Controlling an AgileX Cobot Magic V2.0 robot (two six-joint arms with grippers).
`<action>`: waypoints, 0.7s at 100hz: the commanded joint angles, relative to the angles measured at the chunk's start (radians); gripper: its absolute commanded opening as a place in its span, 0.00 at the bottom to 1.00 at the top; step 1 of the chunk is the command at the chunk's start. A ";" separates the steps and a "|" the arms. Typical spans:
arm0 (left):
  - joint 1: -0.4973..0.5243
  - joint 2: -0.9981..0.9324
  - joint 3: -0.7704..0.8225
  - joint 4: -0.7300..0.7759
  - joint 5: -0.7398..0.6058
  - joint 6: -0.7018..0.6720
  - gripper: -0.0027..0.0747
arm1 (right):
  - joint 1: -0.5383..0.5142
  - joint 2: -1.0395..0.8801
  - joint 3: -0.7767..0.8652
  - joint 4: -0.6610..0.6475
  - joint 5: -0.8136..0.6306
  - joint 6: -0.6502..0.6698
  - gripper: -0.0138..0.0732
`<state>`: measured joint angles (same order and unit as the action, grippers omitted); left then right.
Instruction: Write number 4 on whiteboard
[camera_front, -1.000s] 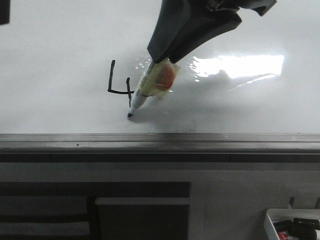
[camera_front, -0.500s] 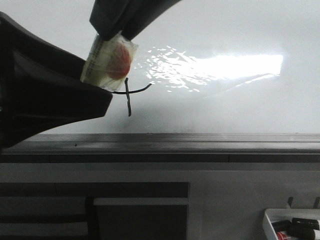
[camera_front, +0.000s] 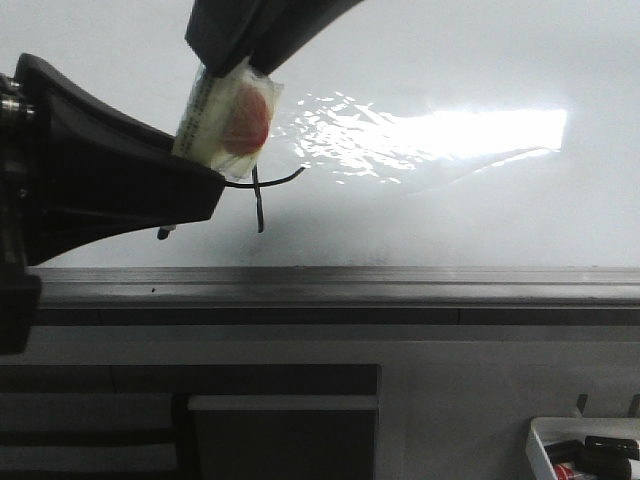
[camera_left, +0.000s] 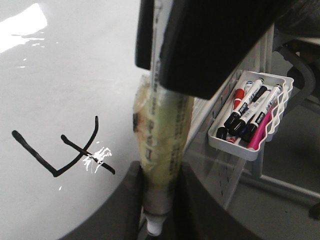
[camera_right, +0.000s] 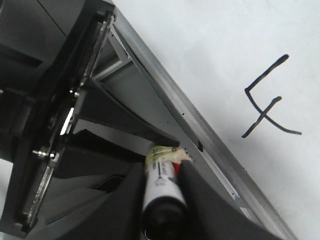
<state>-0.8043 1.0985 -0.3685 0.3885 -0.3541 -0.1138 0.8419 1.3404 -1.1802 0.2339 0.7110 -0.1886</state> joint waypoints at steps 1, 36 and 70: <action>-0.005 -0.010 -0.034 -0.119 -0.074 -0.015 0.01 | 0.001 -0.034 -0.032 -0.029 -0.081 -0.012 0.58; 0.101 -0.013 -0.130 -0.741 0.252 -0.015 0.01 | -0.118 -0.117 -0.032 -0.044 -0.139 -0.002 0.72; 0.178 0.090 -0.233 -0.813 0.354 -0.015 0.01 | -0.119 -0.128 -0.032 -0.044 -0.135 -0.002 0.72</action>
<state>-0.6300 1.1639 -0.5418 -0.4108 0.0244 -0.1227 0.7305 1.2438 -1.1802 0.1908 0.6335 -0.1886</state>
